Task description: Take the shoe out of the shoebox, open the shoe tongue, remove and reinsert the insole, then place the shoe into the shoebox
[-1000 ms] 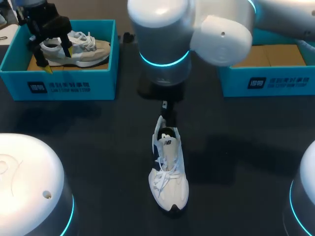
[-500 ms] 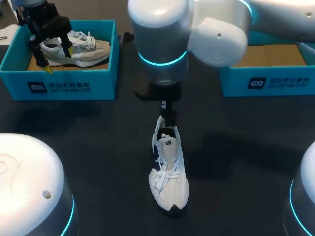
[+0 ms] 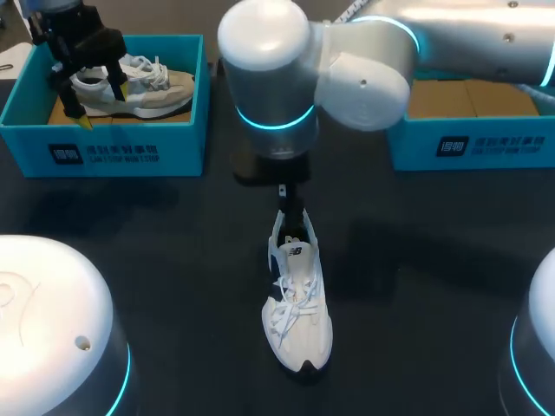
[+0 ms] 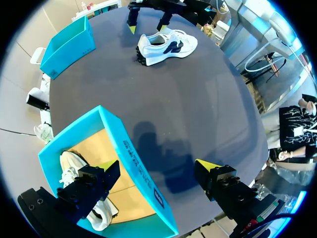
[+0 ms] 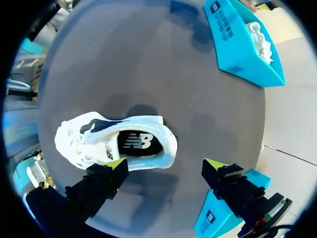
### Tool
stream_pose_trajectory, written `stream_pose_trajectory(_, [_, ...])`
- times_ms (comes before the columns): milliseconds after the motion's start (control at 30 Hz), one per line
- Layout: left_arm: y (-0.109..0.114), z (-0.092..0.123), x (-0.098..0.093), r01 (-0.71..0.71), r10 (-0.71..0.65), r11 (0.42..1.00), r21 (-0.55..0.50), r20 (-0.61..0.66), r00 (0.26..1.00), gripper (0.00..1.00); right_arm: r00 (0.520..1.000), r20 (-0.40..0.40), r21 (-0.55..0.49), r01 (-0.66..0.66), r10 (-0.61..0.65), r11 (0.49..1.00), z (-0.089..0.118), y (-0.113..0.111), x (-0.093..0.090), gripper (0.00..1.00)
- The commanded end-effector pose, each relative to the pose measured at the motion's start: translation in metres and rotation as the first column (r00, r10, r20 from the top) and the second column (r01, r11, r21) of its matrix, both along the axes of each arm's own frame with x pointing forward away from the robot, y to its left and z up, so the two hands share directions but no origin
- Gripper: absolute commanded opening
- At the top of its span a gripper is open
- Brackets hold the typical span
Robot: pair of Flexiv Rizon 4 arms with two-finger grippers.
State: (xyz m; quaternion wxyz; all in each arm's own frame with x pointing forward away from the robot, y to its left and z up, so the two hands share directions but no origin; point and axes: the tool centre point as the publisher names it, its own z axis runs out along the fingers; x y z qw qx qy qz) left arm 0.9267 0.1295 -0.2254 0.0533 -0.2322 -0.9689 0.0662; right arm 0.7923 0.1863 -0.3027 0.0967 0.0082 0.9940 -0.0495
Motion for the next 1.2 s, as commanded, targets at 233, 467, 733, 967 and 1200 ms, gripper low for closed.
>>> stream_pose_trajectory(233, [0.0,0.0,0.0,0.001,-0.001,1.0,0.001,0.0,1.0,1.0,0.998,-0.056,0.062,-0.014,0.017,0.998,-0.03,-0.002,0.02,1.0])
stream_pose_trajectory(467, [0.0,0.0,0.0,0.001,-0.001,1.0,0.001,0.0,1.0,1.0,0.998,-0.06,0.084,-0.018,0.023,0.996,-0.048,-0.001,0.025,1.0])
stream_pose_trajectory(733, [0.0,0.0,0.0,0.001,-0.001,1.0,0.001,0.0,1.0,1.0,0.996,-0.085,0.096,-0.007,0.015,0.995,-0.067,-0.001,0.025,1.0])
stream_pose_trajectory(967, [0.0,0.0,0.0,0.001,-0.001,1.0,0.001,0.0,1.0,1.0,0.996,-0.092,0.105,0.004,0.006,0.994,-0.074,-0.001,0.029,1.0])
stream_pose_trajectory(1200, [0.0,0.0,0.0,0.001,-0.001,1.0,0.001,0.0,1.0,1.0,0.994,-0.105,0.111,0.013,-0.001,0.994,-0.077,0.0,0.033,1.0])
